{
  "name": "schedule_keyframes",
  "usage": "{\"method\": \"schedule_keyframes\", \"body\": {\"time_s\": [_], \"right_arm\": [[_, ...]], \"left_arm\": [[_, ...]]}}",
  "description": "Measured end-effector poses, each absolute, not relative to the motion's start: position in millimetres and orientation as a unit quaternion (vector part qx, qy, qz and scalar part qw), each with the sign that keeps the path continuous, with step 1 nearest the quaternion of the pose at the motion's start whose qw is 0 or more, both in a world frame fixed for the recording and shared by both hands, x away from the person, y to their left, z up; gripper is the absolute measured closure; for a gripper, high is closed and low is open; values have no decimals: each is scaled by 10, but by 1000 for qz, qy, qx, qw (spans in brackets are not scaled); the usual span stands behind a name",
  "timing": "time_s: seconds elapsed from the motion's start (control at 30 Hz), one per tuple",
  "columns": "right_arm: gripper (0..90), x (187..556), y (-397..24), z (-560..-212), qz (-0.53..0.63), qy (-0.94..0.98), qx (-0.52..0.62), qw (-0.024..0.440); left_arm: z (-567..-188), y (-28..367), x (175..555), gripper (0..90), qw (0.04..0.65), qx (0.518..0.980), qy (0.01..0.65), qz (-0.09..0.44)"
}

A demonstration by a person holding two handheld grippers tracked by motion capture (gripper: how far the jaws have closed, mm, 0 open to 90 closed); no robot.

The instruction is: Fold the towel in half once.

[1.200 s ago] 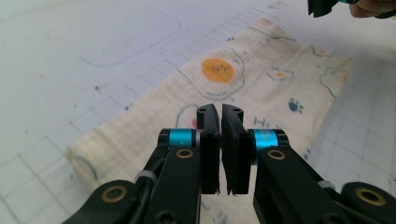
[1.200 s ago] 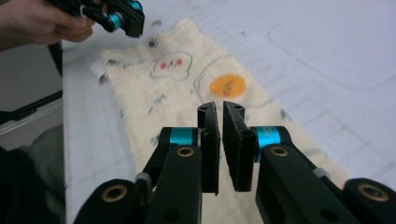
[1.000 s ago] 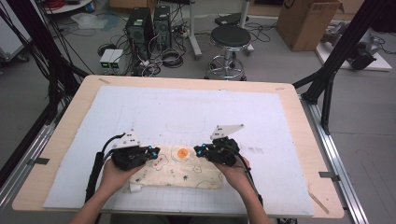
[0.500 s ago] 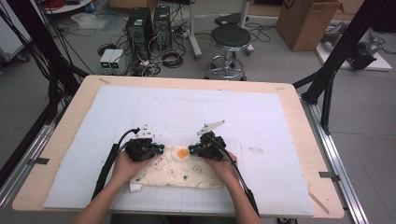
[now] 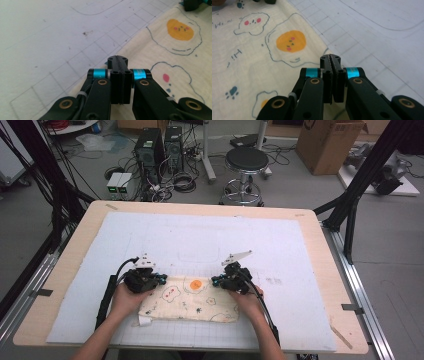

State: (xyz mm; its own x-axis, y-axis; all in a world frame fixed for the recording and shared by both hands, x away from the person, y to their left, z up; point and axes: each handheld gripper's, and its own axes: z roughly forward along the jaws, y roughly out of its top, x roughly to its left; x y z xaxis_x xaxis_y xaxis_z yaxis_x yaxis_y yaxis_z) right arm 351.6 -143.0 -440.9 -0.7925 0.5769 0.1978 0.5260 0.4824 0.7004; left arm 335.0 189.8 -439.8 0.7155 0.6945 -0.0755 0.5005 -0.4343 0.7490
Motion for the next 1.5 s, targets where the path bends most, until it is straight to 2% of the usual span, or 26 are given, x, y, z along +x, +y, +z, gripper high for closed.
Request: {"method": "schedule_keyframes", "body": {"time_s": [0.6, 0.8, 1.1, 1.5], "right_arm": [[871, 3439, -1886, -4421, 400, 848, 346, 36], [852, 3336, -1853, -4294, 428, 844, 319, 45], [854, 3209, -1858, -4326, 406, 859, 306, 47], [850, 3156, -2041, -4393, 396, 859, 321, 49]], "left_arm": [[-4413, 2180, 3308, 878, 411, 816, 384, 129], [-4301, 2166, 3160, 842, 439, 817, 351, 131], [-4366, 2212, 3035, 842, 405, 841, 335, 129], [-4422, 2238, 3003, 841, 411, 838, 337, 128]]}}
